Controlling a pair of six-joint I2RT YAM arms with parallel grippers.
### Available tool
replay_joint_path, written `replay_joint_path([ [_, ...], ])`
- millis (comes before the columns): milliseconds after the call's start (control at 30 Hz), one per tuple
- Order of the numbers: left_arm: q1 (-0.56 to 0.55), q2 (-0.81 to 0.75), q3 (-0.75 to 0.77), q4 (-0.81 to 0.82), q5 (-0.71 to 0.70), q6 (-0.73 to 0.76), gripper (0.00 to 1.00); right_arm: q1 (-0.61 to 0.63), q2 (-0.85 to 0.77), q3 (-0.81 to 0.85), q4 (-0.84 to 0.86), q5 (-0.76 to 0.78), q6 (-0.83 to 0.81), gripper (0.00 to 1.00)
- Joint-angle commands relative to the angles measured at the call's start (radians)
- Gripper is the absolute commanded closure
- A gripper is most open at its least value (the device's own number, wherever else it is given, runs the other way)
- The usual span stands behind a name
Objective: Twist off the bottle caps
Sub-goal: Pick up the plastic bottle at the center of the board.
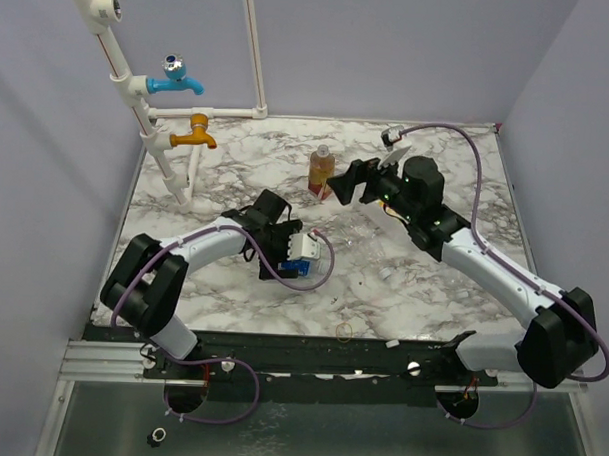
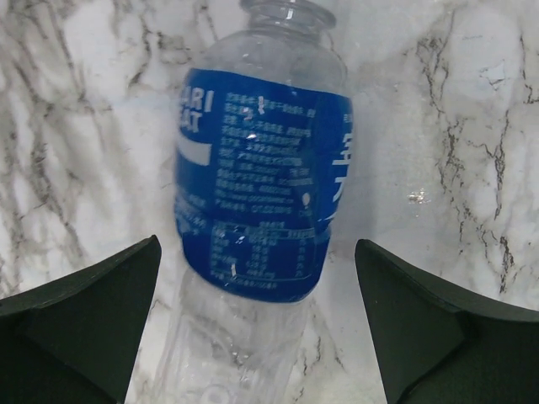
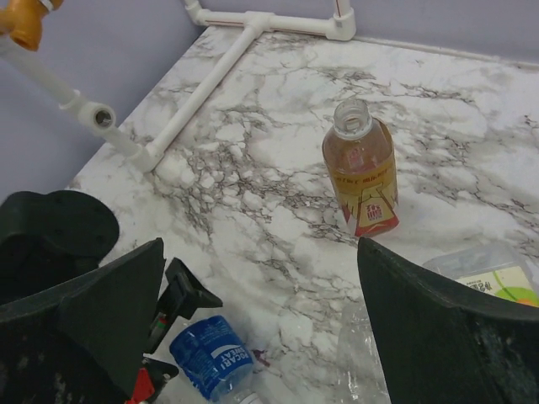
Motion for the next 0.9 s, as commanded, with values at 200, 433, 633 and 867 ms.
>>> replay_joint_path([
  [200,-0.048,0.084,0.049,-0.056,0.102,0.063,0.25,-0.006,-0.133,-0.08,-0.138,0.05,0.072,0.06],
  [433,-0.056,0.056,0.081,-0.056,0.107,-0.025,0.64,-0.006,-0.158,-0.082,-0.166,0.069,0.085,0.08],
  [633,-0.056,-0.027,0.163,-0.067,0.115,-0.237,0.67,-0.006,-0.167,-0.018,-0.186,0.067,0.08,0.08],
  [867,-0.055,-0.258,0.203,0.058,0.244,-0.464,0.73,-0.006,-0.168,0.141,-0.254,0.052,0.06,0.07],
])
